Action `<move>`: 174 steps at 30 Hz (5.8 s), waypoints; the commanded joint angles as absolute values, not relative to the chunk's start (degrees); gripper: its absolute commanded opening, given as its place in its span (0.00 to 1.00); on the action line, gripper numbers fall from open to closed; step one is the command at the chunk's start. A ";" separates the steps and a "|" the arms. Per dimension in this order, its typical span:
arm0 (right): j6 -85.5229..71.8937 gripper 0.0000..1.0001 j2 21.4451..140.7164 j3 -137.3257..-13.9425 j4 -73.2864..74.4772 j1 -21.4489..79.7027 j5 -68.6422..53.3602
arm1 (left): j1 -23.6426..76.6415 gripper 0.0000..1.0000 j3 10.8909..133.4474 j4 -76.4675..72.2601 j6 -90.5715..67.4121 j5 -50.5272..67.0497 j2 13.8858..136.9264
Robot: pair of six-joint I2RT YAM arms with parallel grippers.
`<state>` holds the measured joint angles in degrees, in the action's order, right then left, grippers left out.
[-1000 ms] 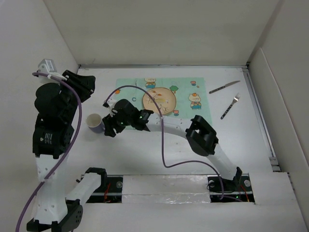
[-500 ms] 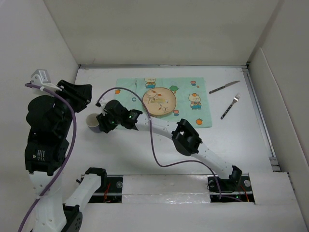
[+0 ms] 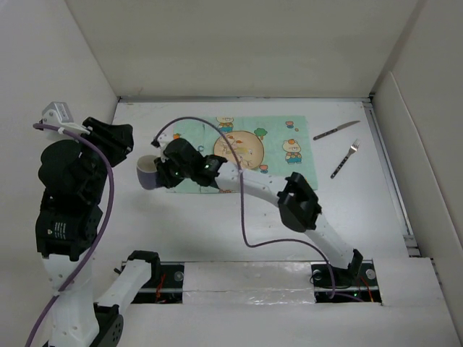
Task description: Set the dinner table for one person
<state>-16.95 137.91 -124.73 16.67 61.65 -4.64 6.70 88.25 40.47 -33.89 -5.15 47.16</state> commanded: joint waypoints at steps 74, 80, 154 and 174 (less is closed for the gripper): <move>-33.30 0.43 125.49 -110.56 35.14 -3.60 15.21 | 20.74 0.36 85.87 20.74 -16.52 15.29 77.96; -35.94 0.55 133.14 -119.87 40.51 -4.13 13.80 | 25.46 0.36 85.51 21.61 -15.48 12.94 77.87; -18.98 0.00 111.00 -84.11 25.58 21.71 1.32 | 28.74 0.38 79.81 19.86 -20.65 2.29 73.13; -21.53 0.14 114.61 -83.23 25.14 20.04 4.40 | 28.74 0.39 80.15 19.60 -20.22 3.16 74.97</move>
<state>-21.26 115.52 -81.78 25.85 20.21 3.31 29.10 79.11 22.02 -20.10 2.59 74.89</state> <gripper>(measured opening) 0.187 0.382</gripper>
